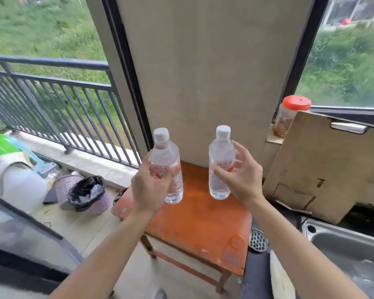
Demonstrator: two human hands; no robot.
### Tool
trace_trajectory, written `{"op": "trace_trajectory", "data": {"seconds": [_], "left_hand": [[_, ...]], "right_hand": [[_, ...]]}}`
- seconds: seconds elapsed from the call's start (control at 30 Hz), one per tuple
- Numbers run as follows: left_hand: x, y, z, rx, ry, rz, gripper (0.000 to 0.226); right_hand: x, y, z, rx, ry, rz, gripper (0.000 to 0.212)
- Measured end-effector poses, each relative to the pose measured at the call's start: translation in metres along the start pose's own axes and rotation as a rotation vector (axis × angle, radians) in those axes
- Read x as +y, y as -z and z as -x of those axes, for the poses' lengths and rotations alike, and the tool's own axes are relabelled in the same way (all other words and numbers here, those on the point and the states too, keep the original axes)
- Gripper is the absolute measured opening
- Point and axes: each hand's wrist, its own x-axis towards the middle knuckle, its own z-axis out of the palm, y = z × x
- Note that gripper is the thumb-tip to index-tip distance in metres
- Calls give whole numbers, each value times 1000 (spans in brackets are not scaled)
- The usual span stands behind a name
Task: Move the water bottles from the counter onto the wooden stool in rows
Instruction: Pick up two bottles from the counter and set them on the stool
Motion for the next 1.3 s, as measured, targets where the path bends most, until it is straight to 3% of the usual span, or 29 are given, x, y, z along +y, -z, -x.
{"op": "trace_trajectory", "data": {"seconds": [0.23,0.4,0.6,0.77,0.97,1.2,1.3], "left_hand": [[-103,-46,-126,-273,41,-108,67],[-171,-76,-202,-442,185,-127,74],[-227,-120,-256,-531,195,-165,67],[-251,-153,-274,-529,241,-138,70],[-257,-171,-285,-602,204,-88,69],[-274,-167,-308,-908,184,-106,78],[-273,-168,-309,-999,109,-147,80]], "right_hand": [[60,-86,-64,60,-253,60,87],[89,-147,-98,158,-457,124,67],[134,-206,-127,193,-586,200,75],[152,-240,-152,106,-575,238,77],[167,-268,-169,133,-559,198,80],[170,-266,-175,-56,-611,232,87],[176,-266,-174,-126,-634,219,70]]}}
